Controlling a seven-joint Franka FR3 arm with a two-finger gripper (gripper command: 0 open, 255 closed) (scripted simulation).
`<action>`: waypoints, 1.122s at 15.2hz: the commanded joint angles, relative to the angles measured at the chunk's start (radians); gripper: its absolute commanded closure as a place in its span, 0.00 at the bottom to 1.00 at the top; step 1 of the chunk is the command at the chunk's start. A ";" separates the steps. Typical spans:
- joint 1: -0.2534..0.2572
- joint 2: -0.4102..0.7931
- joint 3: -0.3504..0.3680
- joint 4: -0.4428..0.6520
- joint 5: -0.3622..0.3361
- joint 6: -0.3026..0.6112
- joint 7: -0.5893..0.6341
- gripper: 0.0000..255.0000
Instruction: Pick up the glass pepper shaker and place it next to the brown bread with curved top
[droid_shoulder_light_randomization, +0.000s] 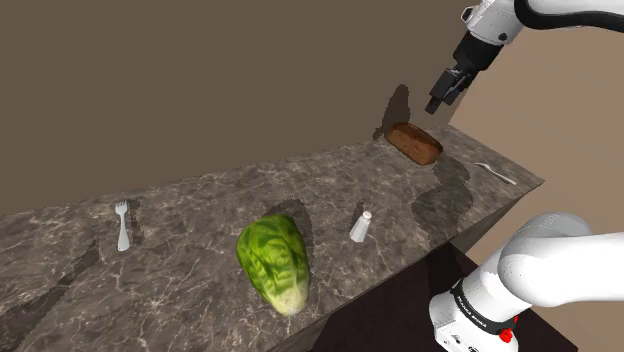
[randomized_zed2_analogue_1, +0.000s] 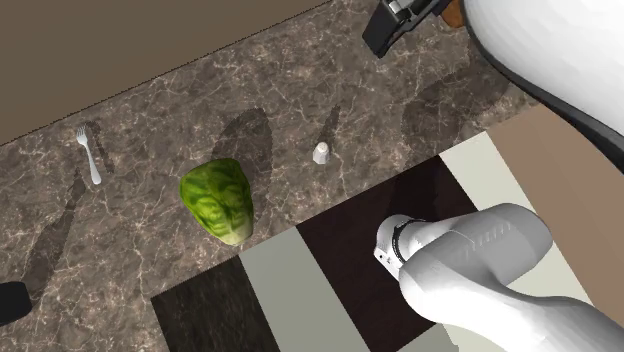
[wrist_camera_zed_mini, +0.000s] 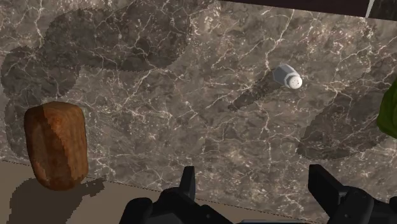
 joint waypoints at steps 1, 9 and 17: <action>0.000 0.000 0.000 0.000 0.000 0.000 0.000 0.00; 0.014 -0.020 0.088 -0.251 0.031 0.192 0.135 0.00; 0.043 0.057 0.191 -0.439 0.071 0.416 0.281 0.00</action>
